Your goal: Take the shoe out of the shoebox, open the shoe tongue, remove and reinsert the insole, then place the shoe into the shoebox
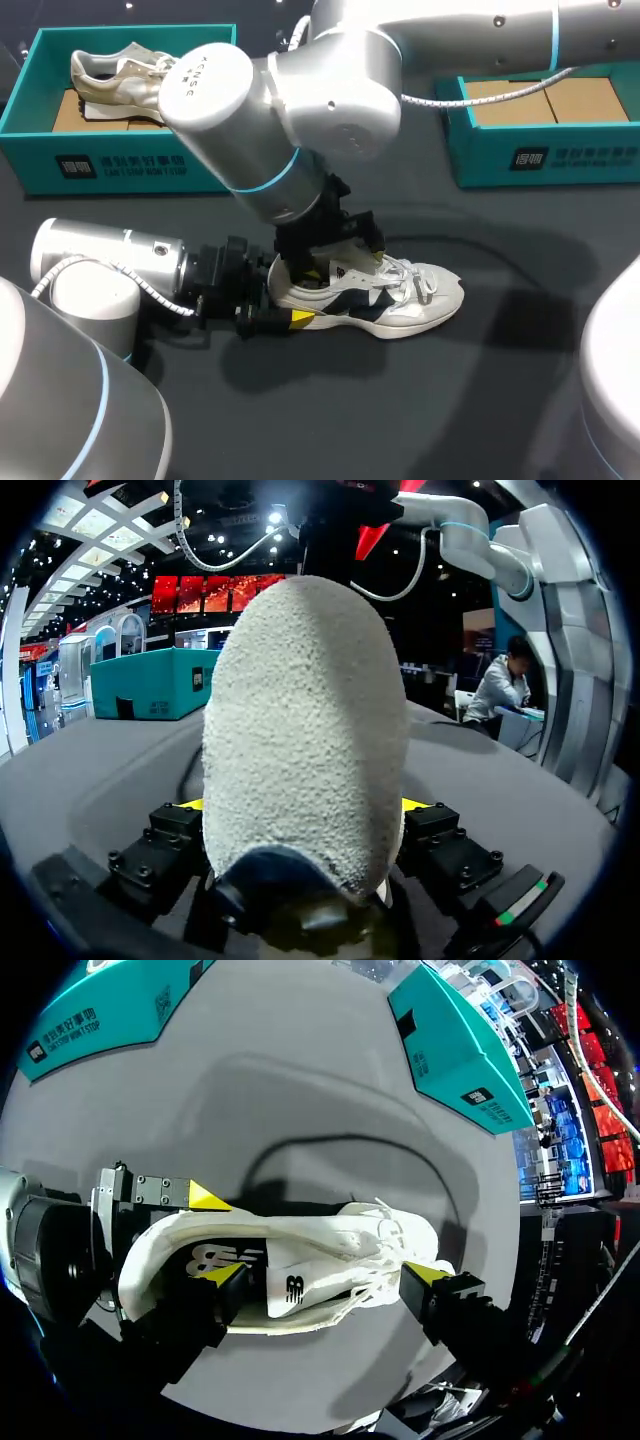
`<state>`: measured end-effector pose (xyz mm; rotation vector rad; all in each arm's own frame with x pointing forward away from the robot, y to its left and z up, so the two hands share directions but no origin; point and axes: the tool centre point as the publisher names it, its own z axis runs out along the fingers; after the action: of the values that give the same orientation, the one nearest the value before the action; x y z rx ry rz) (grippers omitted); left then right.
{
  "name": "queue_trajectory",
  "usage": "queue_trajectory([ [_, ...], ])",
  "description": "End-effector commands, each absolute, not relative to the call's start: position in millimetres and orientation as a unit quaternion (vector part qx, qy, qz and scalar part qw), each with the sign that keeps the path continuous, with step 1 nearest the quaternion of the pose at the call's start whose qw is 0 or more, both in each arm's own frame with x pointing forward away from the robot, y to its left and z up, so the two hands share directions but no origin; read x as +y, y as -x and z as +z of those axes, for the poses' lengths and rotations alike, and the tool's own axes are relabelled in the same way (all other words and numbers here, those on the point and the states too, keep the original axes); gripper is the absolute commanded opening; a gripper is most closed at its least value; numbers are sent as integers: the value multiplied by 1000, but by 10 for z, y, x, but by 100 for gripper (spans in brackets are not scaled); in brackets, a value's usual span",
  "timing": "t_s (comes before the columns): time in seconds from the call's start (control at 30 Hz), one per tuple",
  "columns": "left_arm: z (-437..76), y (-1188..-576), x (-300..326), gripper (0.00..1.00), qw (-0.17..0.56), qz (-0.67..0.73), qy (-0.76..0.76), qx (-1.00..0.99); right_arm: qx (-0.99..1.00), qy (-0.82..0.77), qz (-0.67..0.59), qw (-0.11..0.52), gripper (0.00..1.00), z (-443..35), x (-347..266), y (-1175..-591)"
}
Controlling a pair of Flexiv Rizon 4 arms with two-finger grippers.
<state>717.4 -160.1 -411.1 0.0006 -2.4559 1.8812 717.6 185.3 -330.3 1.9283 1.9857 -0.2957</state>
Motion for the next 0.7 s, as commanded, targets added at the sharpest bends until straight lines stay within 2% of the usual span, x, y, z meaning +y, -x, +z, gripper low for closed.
queue_trajectory([
  [0.03,-4110,-7164,-1599,0,23,608,-1,-794,677,-702,-104,199,100,-3368,1904,-7089],
  [0.7,-4110,-7164,-1599,0,23,608,-1,-794,644,-728,-114,206,100,-3487,1592,-7106],
])
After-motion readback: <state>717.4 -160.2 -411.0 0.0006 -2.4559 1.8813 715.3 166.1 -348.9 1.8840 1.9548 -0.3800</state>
